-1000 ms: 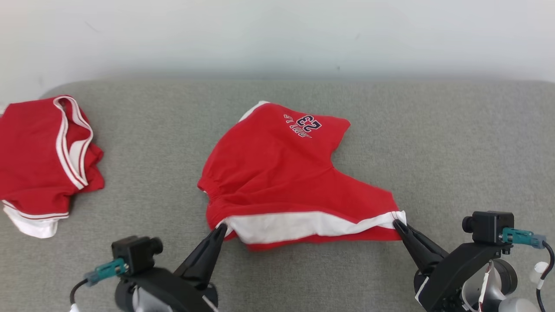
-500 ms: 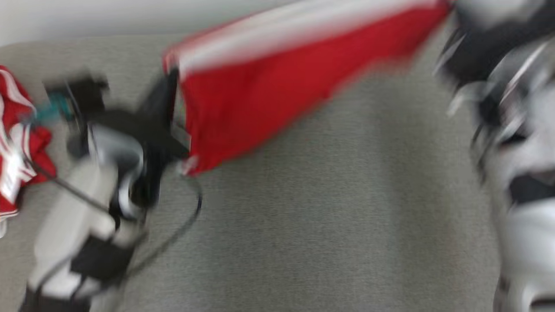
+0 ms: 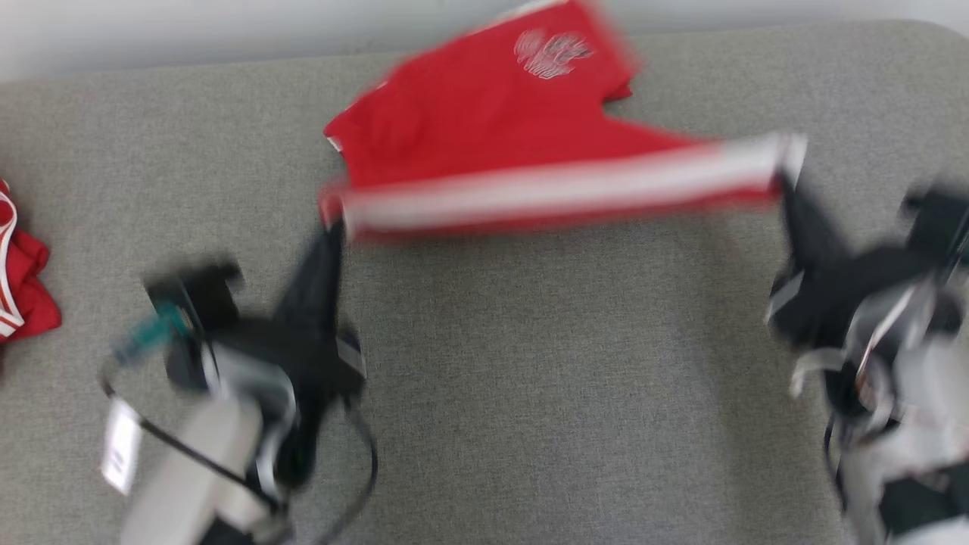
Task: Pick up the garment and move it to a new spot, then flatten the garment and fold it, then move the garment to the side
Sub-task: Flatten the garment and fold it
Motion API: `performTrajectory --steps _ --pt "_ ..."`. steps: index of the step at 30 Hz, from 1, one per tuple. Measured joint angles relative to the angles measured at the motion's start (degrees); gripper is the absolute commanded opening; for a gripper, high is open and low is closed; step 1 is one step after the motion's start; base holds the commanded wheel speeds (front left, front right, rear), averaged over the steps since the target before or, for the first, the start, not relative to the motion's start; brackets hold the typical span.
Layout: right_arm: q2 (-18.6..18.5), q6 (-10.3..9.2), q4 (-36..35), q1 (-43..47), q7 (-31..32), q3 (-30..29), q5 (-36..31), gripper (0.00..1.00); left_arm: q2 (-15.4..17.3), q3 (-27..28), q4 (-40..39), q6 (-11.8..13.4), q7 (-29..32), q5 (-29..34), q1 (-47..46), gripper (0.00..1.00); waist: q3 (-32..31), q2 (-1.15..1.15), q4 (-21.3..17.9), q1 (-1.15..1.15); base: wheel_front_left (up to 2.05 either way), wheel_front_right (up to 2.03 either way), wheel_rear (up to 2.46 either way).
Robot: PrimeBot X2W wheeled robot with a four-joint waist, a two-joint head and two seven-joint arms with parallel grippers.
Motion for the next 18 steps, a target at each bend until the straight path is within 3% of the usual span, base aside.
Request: performTrajectory --steps 6,18 --pt "1.25 2.7 2.15 7.14 1.7 3.09 1.68 0.0 1.65 -1.85 5.63 -1.79 -2.01 0.52 5.89 0.0 1.16 0.0 -0.18 0.0 0.0 0.0 0.0" --pt "-2.69 4.28 1.19 13.67 1.36 6.54 0.85 0.0 2.03 -4.49 12.26 -5.79 -5.36 3.32 7.64 0.0 -3.94 -0.01 -0.15 -0.01 0.0 0.0 0.0"
